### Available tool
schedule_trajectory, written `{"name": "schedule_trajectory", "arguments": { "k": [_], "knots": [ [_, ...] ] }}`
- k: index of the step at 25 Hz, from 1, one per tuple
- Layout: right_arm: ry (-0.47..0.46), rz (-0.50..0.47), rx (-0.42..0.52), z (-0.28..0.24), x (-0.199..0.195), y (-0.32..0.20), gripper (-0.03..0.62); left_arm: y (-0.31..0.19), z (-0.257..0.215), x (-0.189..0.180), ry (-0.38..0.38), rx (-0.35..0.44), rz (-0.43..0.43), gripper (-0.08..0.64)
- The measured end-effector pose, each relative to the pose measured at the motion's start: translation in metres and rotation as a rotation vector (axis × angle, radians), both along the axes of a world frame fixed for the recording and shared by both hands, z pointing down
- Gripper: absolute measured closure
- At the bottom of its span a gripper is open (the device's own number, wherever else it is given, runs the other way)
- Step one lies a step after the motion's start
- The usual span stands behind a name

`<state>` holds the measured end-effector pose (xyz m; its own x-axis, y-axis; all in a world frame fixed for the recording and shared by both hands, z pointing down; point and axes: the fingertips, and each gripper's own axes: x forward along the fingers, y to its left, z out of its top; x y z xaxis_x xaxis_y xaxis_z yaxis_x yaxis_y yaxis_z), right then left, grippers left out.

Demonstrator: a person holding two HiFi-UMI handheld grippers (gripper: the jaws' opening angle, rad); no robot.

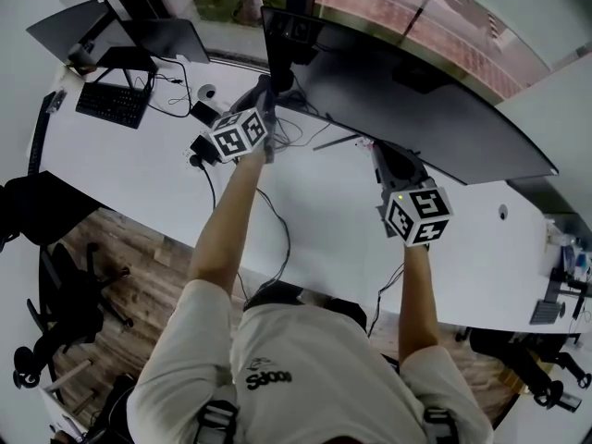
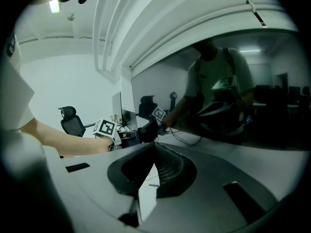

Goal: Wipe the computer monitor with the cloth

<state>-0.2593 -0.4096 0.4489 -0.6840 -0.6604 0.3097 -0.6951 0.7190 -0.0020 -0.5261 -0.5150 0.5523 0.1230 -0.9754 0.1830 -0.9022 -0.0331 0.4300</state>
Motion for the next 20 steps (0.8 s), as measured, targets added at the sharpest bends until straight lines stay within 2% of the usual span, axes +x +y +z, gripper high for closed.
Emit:
{"name": "schedule_trajectory", "arguments": {
  "k": [3, 8, 13, 20],
  "knots": [
    [-0.002, -0.003, 0.016, -0.013, 0.006, 0.001, 0.595, 0.004, -0.032, 0.0, -0.02, 0.047, 0.0, 0.486],
    [-0.019, 0.018, 0.024, -0.034, 0.014, -0.002, 0.595, 0.012, -0.104, 0.004, -0.117, 0.119, -0.012, 0.486],
    [-0.032, -0.005, 0.062, -0.063, 0.015, 0.005, 0.595, 0.021, -0.173, 0.007, -0.213, 0.182, -0.012, 0.486],
    [-0.052, -0.026, 0.122, -0.096, 0.034, 0.02, 0.595, 0.033, -0.243, 0.012, -0.295, 0.259, -0.021, 0.486]
  ]
}}
